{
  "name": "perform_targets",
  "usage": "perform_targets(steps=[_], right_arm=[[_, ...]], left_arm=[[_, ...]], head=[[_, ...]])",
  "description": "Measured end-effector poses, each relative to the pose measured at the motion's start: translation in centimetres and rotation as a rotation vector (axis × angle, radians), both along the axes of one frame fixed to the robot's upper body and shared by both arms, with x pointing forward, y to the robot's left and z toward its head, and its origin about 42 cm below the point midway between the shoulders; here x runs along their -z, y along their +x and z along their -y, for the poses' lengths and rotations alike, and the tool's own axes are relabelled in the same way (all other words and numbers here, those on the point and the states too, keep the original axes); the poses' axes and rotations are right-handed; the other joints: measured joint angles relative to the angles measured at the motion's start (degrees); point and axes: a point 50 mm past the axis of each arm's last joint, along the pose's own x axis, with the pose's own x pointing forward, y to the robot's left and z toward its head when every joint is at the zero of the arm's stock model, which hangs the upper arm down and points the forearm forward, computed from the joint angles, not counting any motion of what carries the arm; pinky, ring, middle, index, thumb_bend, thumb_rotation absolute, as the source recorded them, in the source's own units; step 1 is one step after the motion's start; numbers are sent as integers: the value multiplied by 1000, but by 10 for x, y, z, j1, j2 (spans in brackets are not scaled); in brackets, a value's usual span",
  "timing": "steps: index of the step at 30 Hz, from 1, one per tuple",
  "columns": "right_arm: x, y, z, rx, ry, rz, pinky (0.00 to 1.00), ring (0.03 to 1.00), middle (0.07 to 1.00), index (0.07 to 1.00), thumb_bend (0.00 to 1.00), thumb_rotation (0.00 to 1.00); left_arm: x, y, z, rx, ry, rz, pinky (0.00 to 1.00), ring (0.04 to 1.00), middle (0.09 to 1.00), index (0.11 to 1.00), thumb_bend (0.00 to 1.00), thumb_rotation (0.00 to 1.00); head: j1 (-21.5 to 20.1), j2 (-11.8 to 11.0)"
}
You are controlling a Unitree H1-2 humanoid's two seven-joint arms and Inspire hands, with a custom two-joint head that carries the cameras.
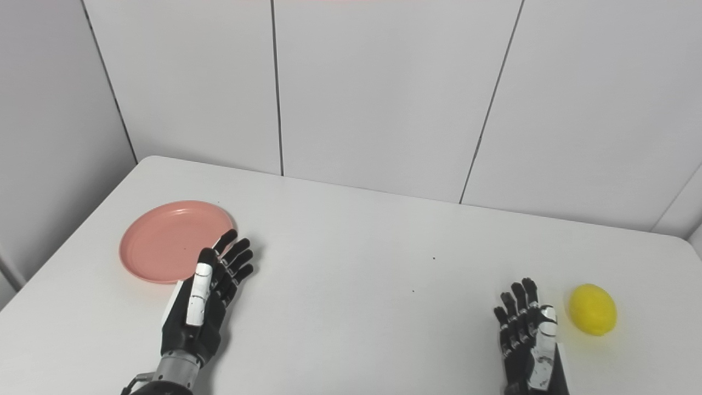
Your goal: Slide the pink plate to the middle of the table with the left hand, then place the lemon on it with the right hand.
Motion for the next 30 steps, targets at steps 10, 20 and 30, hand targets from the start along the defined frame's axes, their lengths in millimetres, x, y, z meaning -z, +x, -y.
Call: perform_targets(steps=[10, 20, 30], right_arm=[[0, 0, -1, -4, 0, 1, 1000, 991, 998, 997, 731, 1000], [0, 1, -1, -6, 0, 1, 1000, 993, 1000, 1000, 718, 1000], [1, 0, 2, -6, 0, -1, 1000, 993, 1000, 1000, 722, 1000]], left_arm=[[-51, 17, -5, 43, 15, 69, 898, 880, 877, 876, 910, 839], [-85, 50, -57, 7, 129, 134, 907, 875, 863, 873, 893, 850], [-90, 85, -108, -52, 218, 109, 848, 845, 834, 850, 996, 881]], head=[[4, -5], [9, -6], [21, -6]])
